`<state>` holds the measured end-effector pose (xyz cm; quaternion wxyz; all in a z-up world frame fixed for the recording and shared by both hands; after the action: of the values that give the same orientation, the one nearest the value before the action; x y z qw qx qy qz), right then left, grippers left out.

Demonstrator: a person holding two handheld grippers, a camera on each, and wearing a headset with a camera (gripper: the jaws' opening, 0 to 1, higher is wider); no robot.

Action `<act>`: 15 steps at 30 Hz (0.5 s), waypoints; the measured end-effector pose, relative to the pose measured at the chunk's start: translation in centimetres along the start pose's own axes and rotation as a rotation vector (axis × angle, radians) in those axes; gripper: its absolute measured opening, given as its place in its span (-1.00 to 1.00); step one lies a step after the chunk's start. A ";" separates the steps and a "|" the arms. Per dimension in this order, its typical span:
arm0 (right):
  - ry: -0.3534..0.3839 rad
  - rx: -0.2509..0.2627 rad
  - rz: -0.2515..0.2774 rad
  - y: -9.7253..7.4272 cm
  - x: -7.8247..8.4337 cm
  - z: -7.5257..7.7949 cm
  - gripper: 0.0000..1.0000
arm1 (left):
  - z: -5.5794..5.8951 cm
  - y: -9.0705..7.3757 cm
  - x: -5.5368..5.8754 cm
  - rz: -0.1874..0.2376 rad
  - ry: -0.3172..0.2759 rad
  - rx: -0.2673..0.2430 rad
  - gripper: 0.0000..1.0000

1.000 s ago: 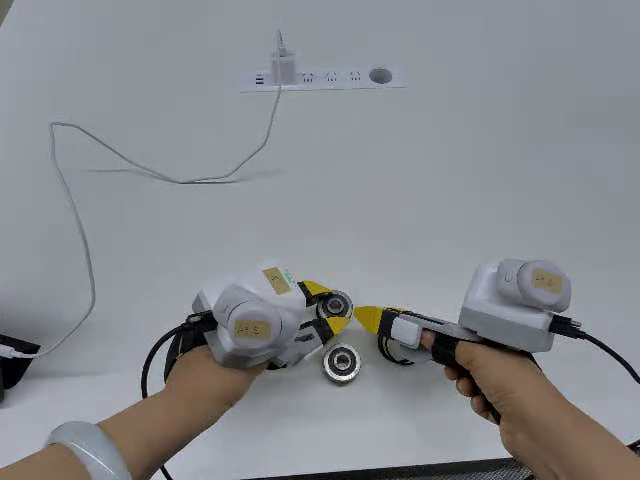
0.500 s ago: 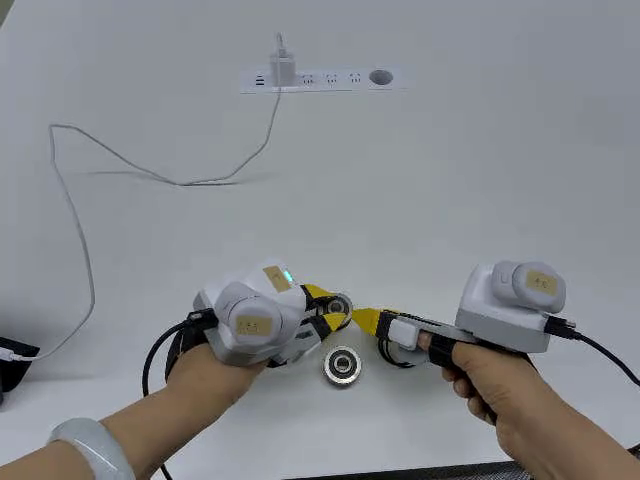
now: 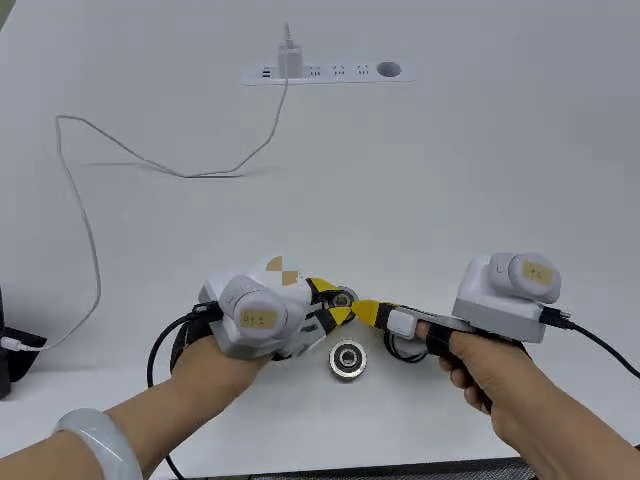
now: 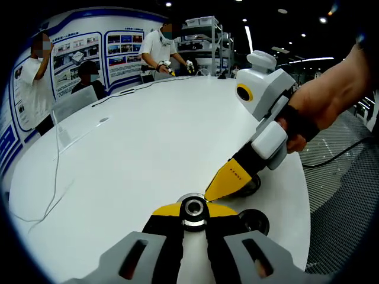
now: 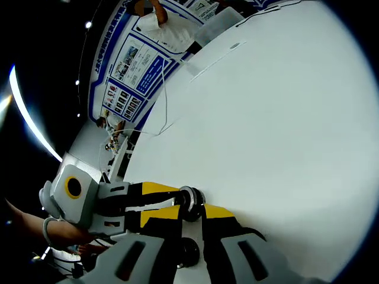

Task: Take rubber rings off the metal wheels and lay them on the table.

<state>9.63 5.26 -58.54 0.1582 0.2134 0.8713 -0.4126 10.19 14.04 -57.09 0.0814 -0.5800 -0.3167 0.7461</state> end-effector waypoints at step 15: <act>0.080 -0.027 -0.011 0.5 0.1 0.3 -0.71 | -0.1 0.0 0.1 0.005 -0.003 -0.002 -0.72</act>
<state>9.87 5.36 -59.08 0.1238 0.2226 0.8836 -0.3929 10.22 14.09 -57.23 0.0786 -0.5797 -0.3160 0.7469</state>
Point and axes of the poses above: the centre of the closed fingertips' face, and the gripper's own axes: y roughly forward along the fingers, z roughly to its right, x roughly out of its underside, the point moved 5 cm from there along -y, roughly backward along the fingers, and after that the axes turned 12 degrees about x, right-handed, at the moved point
